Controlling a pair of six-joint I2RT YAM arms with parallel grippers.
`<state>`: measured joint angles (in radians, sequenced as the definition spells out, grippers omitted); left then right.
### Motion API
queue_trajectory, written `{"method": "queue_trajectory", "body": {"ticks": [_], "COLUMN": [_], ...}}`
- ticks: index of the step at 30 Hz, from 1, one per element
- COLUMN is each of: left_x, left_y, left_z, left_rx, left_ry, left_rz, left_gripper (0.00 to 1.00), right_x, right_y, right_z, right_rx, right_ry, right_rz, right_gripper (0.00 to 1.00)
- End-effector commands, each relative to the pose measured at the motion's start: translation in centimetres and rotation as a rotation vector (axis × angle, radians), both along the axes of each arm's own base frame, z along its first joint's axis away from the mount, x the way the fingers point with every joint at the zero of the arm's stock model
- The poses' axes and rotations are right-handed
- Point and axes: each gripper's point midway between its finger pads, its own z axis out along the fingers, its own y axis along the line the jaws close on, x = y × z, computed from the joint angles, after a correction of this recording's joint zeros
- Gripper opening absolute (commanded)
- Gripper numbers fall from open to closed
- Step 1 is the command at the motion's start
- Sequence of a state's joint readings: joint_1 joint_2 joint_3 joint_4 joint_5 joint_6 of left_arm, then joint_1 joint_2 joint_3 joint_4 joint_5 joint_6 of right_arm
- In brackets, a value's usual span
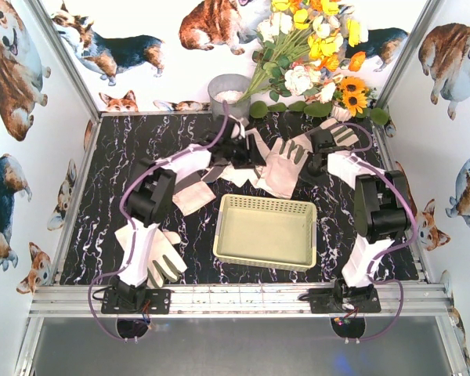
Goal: Put the gloves into the storage basket
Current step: Place the glove at the center of the board.
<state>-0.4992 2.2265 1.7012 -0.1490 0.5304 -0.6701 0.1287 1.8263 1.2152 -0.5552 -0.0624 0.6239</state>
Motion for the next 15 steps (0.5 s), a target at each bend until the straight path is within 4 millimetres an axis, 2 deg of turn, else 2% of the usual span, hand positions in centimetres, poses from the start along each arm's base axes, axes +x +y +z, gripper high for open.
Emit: {"method": "queue_trajectory", "body": {"ticks": [1,4,11,15], "left_x": [-0.6,-0.8,-0.3,0.5], "left_y": [-1.0,-1.6,-3.2,-4.0], "left_z": [-1.2,-2.4,-3.2,-3.5], "left_rx": [-0.010,-0.032,-0.074,-0.111], "left_ry": [0.060,0.091,0.099,0.103], "left_rz": [-0.011,-0.006,-0.005,0.011], "left_gripper": [0.48,0.48,0.45,0.34], "right_x": [0.9,0.8,0.2,-0.4], "right_y": [0.0,0.1,-0.3,-0.7], "right_z": [2.5,3.0,3.8,4.0], "right_rx": [0.008,0.017,0.022,0.027], "right_ry": [-0.087,-0.098,-0.105,-0.102], "right_rz": [0.022,0.033,0.037,0.038], "right_gripper": [0.10,0.14,0.17,0.17]}}
